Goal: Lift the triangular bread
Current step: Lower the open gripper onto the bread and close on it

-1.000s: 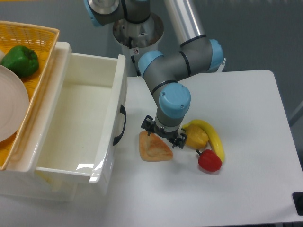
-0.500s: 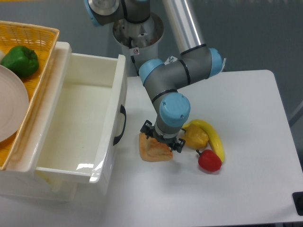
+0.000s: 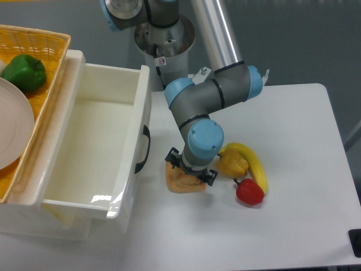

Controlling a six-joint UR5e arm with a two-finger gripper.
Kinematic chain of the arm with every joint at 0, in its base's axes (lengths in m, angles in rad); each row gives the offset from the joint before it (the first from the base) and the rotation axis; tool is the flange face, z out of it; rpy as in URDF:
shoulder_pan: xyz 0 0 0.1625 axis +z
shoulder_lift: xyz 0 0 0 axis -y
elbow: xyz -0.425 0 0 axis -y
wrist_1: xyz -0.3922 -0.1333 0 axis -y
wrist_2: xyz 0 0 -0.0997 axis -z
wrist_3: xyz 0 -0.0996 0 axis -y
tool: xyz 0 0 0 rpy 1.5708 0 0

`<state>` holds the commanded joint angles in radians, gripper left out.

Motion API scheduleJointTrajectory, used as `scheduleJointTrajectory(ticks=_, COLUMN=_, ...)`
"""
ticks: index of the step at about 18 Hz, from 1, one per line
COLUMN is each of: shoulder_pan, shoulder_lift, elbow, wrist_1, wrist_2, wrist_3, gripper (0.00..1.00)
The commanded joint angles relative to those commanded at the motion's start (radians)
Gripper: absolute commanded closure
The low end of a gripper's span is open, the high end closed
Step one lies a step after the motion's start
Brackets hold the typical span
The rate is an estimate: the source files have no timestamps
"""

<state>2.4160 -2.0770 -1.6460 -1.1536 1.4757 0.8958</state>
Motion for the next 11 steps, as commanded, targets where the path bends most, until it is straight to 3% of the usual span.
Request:
scheduleJointTrajectory(ticks=6, shoulder_pan=0.0, shoulder_lift=-0.014, elbow=0.002, wrist_1=0.023, wrist_2=0.0, wrist_3=0.0, gripper=0.02)
scheduleJointTrajectory(ticks=11, shoulder_pan=0.0, shoulder_lift=-0.018, elbow=0.005, wrist_1=0.023, wrist_2=0.0, wrist_3=-0.002, gripper=0.27)
